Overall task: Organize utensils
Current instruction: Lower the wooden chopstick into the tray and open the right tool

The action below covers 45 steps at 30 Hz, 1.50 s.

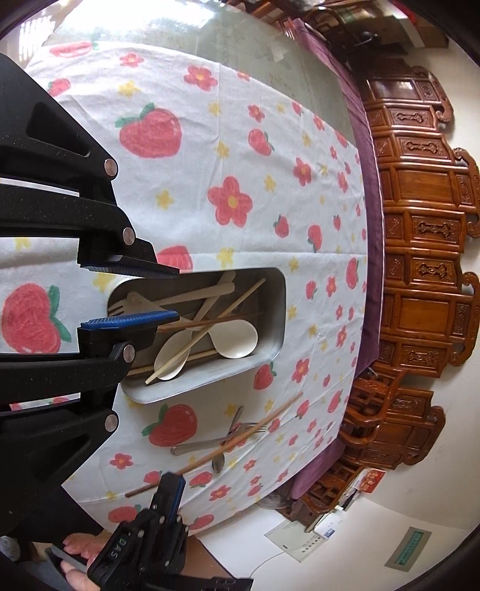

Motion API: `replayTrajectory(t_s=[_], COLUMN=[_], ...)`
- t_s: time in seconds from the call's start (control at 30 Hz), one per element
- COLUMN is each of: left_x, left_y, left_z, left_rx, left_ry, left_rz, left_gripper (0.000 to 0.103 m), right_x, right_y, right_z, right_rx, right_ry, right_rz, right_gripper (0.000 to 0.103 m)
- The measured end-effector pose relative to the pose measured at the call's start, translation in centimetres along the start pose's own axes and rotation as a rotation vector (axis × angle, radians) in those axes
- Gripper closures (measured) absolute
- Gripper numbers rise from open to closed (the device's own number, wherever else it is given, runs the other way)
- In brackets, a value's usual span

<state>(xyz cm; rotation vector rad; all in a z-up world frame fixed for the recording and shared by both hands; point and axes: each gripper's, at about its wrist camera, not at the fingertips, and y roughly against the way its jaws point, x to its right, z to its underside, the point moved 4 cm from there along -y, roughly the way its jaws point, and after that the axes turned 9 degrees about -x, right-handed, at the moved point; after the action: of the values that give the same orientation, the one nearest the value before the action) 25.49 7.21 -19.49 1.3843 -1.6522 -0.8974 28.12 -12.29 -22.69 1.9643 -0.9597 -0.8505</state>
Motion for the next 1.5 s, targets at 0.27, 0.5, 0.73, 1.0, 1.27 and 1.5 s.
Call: replayTrajectory(t_s=[0.27,0.5,0.73,1.0,1.27,1.5], left_x=[-1.5,-3.0,-3.9,-4.4,-4.4,-2.8], left_y=[2.3,4.1,5.1,5.5,5.5,5.1], left_z=[0.5,1.1,1.5,1.9,2.0,1.8], left_rx=[0.039,0.064,0.075,0.078,0.077,0.074], left_ry=[0.011,0.032,0.044,0.045,0.043,0.021], left_rz=[-0.011,-0.015,-0.020,-0.019,-0.015,-0.008], left_gripper=[0.080,0.079,0.079,0.078,0.078,0.069], right_x=[-2.4,-3.6,-4.3,-4.5,-5.1,-4.3], right_y=[-3.3,-6.5,-9.3,-11.4,-10.2,-6.3], right_z=[-3.0,-4.8,-5.6,-4.6,-4.9,-4.4], right_rx=[-0.034,-0.077,-0.108,-0.158,-0.118,-0.047], right_ry=[-0.014,-0.052,-0.082,-0.084,-0.024,0.023], right_rz=[-0.037,-0.057,-0.031,-0.006,-0.010,-0.013], right_gripper=[0.097,0.097,0.097,0.097,0.095,0.095])
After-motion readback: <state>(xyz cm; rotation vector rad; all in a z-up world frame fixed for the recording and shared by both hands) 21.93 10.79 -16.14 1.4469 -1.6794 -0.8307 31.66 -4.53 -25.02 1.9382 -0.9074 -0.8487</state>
